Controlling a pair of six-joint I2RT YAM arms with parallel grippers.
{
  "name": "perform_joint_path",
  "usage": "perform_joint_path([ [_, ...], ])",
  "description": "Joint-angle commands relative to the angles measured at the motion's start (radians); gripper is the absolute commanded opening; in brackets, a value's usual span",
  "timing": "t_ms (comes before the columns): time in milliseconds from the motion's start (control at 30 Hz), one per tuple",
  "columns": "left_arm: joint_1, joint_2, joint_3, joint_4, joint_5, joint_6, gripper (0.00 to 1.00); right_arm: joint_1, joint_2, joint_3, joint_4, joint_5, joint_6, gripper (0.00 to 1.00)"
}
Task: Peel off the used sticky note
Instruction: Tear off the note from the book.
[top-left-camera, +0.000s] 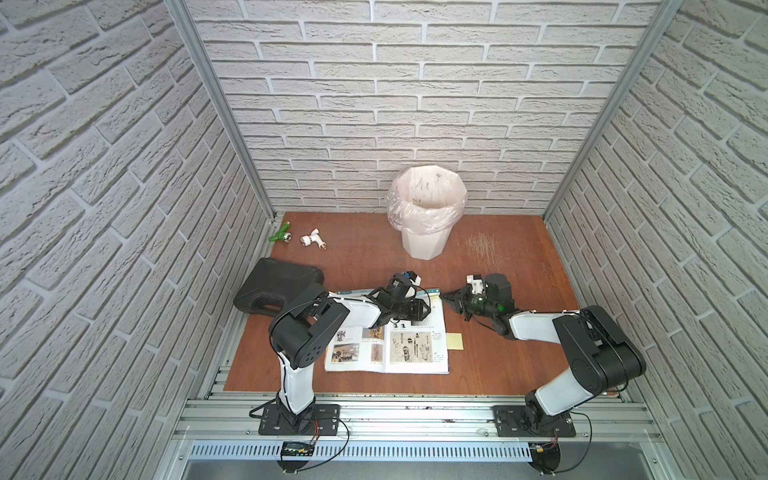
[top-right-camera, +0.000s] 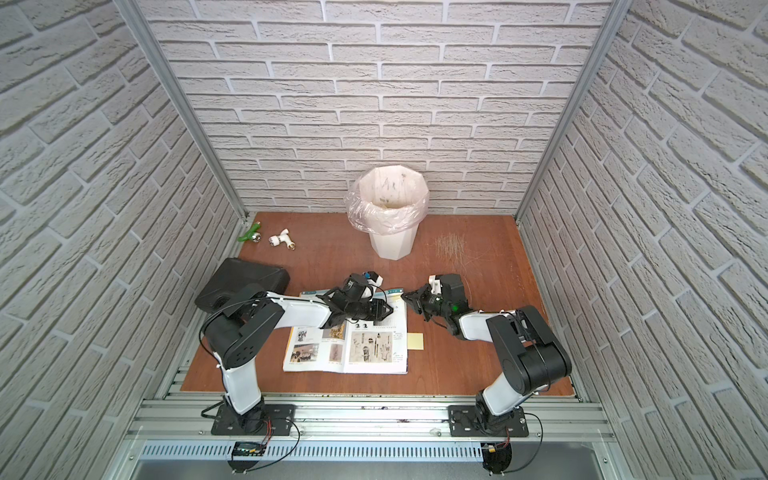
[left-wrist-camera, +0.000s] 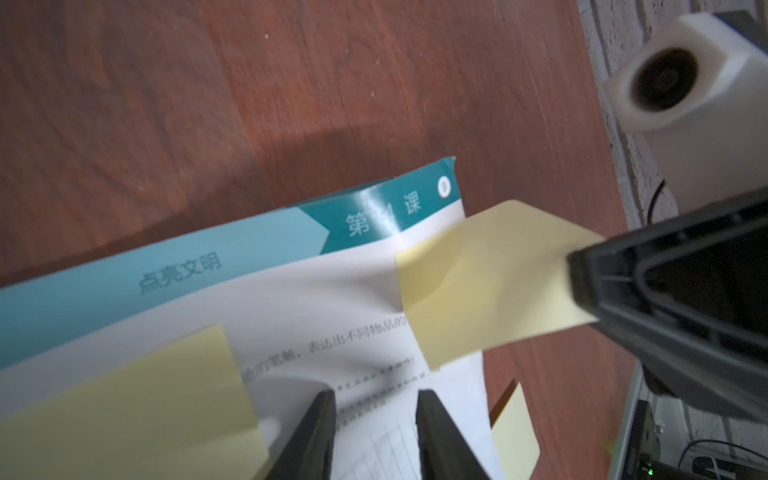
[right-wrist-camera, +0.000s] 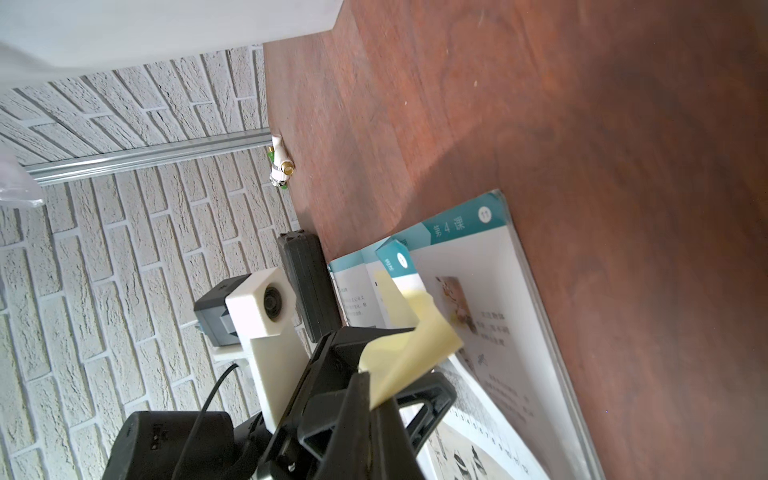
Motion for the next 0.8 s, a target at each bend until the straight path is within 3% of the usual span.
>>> perform_joint_path([
  [0,-0.003,0.106,-0.070,-0.239,-0.084,0.013,0.19,-0.003,-0.053,0.003,0.045,0.025,-0.004,0.03],
  [767,-0.004,0.102,-0.069,-0.213,-0.058,0.019,0.21,-0.014,-0.435,0.102,-0.438,0.108,-0.276,0.03],
])
